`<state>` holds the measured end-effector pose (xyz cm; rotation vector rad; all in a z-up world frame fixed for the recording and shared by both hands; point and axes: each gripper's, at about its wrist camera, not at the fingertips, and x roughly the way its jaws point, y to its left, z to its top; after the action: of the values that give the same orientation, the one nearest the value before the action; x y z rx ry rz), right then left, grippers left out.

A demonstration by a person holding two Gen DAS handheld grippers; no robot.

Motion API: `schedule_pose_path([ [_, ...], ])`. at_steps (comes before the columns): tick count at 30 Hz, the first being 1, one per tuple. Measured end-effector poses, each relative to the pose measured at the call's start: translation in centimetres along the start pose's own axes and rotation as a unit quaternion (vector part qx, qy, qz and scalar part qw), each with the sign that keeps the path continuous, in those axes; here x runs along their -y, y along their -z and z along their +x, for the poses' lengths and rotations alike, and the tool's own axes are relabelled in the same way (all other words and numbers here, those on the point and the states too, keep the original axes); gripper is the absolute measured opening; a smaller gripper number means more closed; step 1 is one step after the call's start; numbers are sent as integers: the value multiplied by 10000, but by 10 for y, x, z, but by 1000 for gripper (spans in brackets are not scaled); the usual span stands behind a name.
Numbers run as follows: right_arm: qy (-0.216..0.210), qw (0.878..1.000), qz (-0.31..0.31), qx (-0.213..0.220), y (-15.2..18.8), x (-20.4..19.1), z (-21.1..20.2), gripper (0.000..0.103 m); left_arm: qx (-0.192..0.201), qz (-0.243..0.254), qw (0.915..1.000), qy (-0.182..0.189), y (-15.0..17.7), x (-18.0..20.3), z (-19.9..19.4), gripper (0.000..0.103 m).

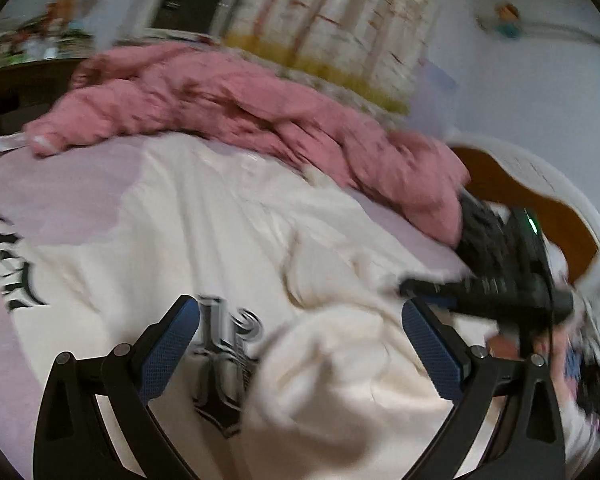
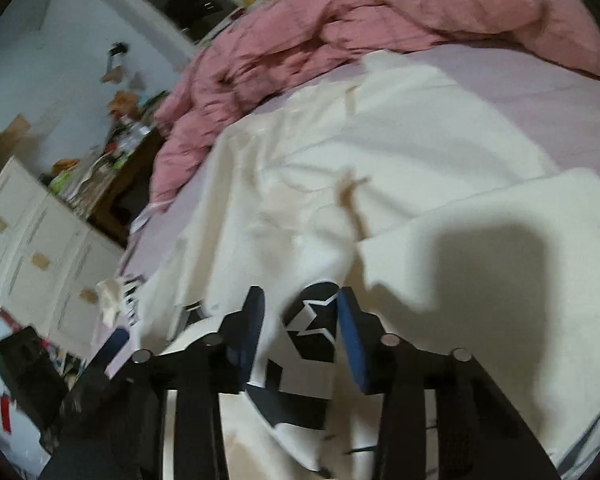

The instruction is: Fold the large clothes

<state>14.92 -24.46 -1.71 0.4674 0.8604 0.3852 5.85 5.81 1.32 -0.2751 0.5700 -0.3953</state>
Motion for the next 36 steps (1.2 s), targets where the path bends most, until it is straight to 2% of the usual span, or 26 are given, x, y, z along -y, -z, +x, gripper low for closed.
schedule_pose_path([
  [1,-17,9999,-138,-62,2,-9,2,23,107,-137,9998,0,-4,-4,-6,101],
  [3,-55,9998,-175,-124,3,-17,3,12,289,-289,9992,-1,-11,-14,-17,101],
  [5,-205,9997,-95,-84,4,-26,0,8,562,-317,9978,-144,-18,-22,-35,101],
  [7,-204,9987,-449,96,9,-50,-7,5,765,-309,9961,-310,-24,-30,-49,101],
  [10,-150,9905,-1316,367,26,-98,-17,5,1007,-445,9931,-399,-33,-45,-67,101],
  [13,-192,9743,-2181,536,61,-151,-15,5,1137,-658,9907,-351,-39,-59,-76,101],
  [15,-263,9639,-2622,373,88,-174,-2,5,1153,-736,9899,-372,-40,-67,-78,101],
  [17,90,9498,-3127,78,124,-194,25,6,1105,-749,9902,-418,-41,-71,-78,101],
  [19,401,9398,-3394,38,149,-198,42,12,1037,-749,9908,-435,-40,-76,-78,101],
  [21,442,9399,-3385,125,157,-195,42,17,947,-718,9917,-500,-38,-79,-79,101],
  [24,64,9530,-3029,34,156,-183,27,21,752,-591,9933,-645,-32,-81,-73,101],
  [28,-181,9610,-2759,-34,146,-163,-4,21,370,-300,9979,-440,-23,-72,-58,97],
  [30,-6,9643,-2634,262,139,-152,-25,22,368,-168,9988,-263,-19,-61,-55,95],
  [32,233,9685,-2368,737,125,-133,-55,25,421,98,9990,-113,-15,-45,-54,95],
  [34,566,9690,-2134,1105,109,-111,-81,38,425,501,9978,-11,-12,-23,-48,95],
  [36,1050,9658,-1893,1425,97,-91,-98,44,230,1007,9946,88,-6,3,-36,94],
])
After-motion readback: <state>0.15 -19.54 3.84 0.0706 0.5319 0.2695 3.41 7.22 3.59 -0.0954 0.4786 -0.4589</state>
